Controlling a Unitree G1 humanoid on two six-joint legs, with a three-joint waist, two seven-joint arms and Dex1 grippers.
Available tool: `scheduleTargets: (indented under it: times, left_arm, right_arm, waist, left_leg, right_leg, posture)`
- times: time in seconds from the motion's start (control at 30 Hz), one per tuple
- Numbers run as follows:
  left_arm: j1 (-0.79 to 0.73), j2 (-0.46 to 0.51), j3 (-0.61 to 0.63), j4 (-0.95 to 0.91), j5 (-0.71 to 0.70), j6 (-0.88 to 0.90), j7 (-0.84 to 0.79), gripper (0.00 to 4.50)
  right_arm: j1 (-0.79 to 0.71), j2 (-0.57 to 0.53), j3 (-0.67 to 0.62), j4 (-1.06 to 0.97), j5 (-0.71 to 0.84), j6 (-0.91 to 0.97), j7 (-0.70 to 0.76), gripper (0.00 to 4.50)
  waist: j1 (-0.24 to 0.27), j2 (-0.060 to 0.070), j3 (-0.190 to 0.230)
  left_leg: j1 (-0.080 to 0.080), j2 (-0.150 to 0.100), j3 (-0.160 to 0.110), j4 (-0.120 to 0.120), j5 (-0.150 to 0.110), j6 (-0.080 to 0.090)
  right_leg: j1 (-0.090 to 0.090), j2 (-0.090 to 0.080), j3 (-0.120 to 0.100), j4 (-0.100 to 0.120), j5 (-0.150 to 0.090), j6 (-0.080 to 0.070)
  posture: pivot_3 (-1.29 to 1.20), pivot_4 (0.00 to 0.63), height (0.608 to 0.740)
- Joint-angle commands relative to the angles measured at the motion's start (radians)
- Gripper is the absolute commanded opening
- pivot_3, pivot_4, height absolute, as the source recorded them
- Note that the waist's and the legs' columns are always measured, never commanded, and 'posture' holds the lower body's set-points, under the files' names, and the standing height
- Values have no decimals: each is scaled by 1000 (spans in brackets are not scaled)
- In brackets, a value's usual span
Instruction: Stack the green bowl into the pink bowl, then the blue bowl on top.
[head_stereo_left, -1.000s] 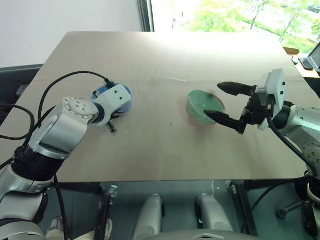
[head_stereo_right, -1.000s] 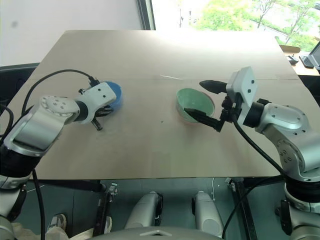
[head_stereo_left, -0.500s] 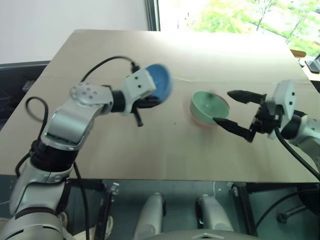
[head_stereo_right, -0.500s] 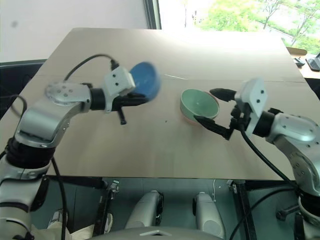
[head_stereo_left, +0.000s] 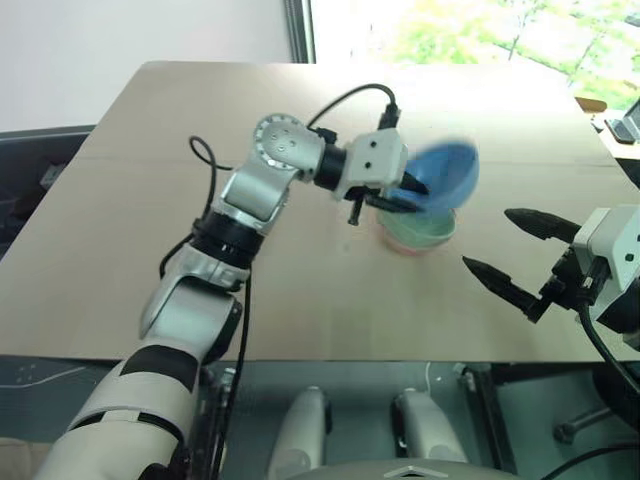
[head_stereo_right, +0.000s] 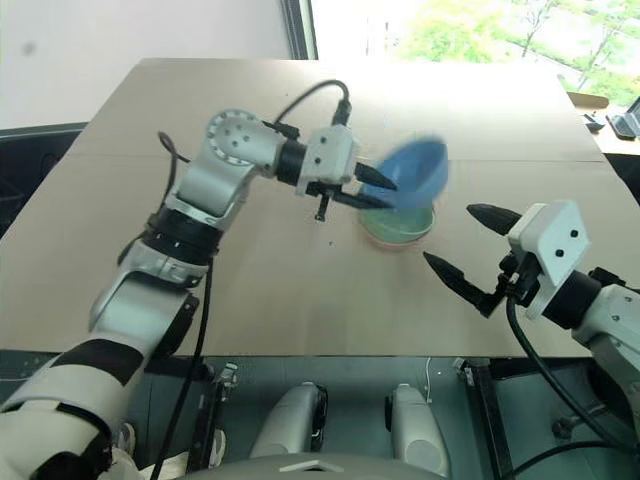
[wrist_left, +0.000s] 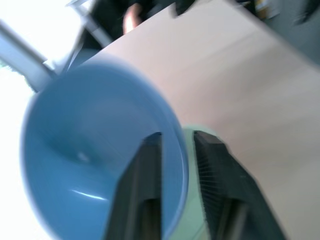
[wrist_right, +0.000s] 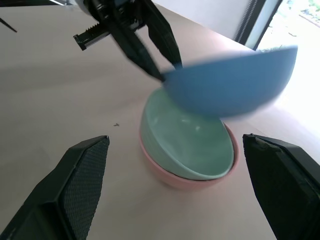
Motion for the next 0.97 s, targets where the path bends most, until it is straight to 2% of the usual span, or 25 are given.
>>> scheduleTargets:
  times: [0.03, 0.1, 0.27, 0.33, 0.4, 0.53, 0.6, 0.67, 0.8, 0.97]
  left_arm:
    - [-40, 4, 83, 23, -32, 1, 6, 3019]
    - [-21, 29, 115, -8, -51, 59, 10, 3730]
    - [114, 98, 232, -128, -98, 181, 112, 3730]
    - [185, 139, 276, -205, -136, 265, 129, 4233]
    - [285, 170, 331, -270, -152, 273, 173, 4455]
    - [493, 220, 419, -417, -177, 350, 271, 4455]
    - [668, 303, 495, -520, -207, 421, 268, 4455]
    - [782, 360, 568, -592, -235, 458, 271, 4455]
    - [862, 416, 650, -622, -289, 501, 276, 4455]
    - [884, 428, 647, -610, -312, 514, 282, 4455]
  right_arm:
    - [13, -16, -18, -31, 0, -15, -18, 4500]
    - [24, -30, -1, -20, -31, -21, -19, 4500]
    - [23, -53, 43, 74, -97, -84, 31, 4500]
    - [5, -61, 50, 141, -121, -107, 46, 4500]
    - [-11, -58, 49, 204, -112, -126, 77, 4500]
    - [4, -66, 60, 271, -158, -200, 137, 4500]
    - [28, -54, 26, 296, -175, -216, 137, 4500]
    - [74, -46, -26, 303, -162, -217, 160, 4500]
    - [149, -53, -75, 306, -161, -239, 210, 4500]
    - [142, -57, -96, 304, -148, -228, 214, 4500]
  waist:
    - [-5, 0, 0]
    - [-8, 0, 0]
    - [-12, 0, 0]
    - [-11, 0, 0]
    - [-13, 0, 0]
    - [-7, 0, 0]
    - [-6, 0, 0]
    - [-10, 0, 0]
    - [10, 0, 0]
    - [17, 1, -1]
  left_leg:
    - [0, 0, 0, 0, 0, 0]
    - [0, 0, 0, 0, 0, 0]
    - [1, 1, 0, 0, 0, 0]
    - [1, 1, 0, 0, 0, 0]
    - [1, 1, 0, 0, 0, 0]
    - [2, 2, 1, 0, 0, 0]
    - [2, 2, 1, 0, 0, 0]
    - [2, 2, 1, 0, 0, 0]
    - [2, 3, 0, -1, 0, 0]
    - [11, 2, 0, 0, 0, 0]
  right_leg:
    - [0, 0, 0, 0, 0, 0]
    - [0, 0, 0, 0, 0, 0]
    - [1, 0, 0, 1, 0, 0]
    - [1, 0, 0, 1, 0, 0]
    - [1, 0, 0, 1, 0, 0]
    - [1, 0, 0, 1, 0, 0]
    - [2, 0, 0, 0, 0, 0]
    - [1, 0, 1, 0, 0, 0]
    - [2, -1, -1, 0, 0, 0]
    - [13, -1, -2, -3, 0, 0]
  posture:
    - [0, 150, 740]
    - [0, 150, 740]
    - [0, 150, 740]
    - [0, 150, 740]
    - [0, 150, 740]
    - [0, 150, 740]
    - [0, 150, 740]
    - [0, 150, 740]
    - [0, 150, 740]
    - [0, 150, 740]
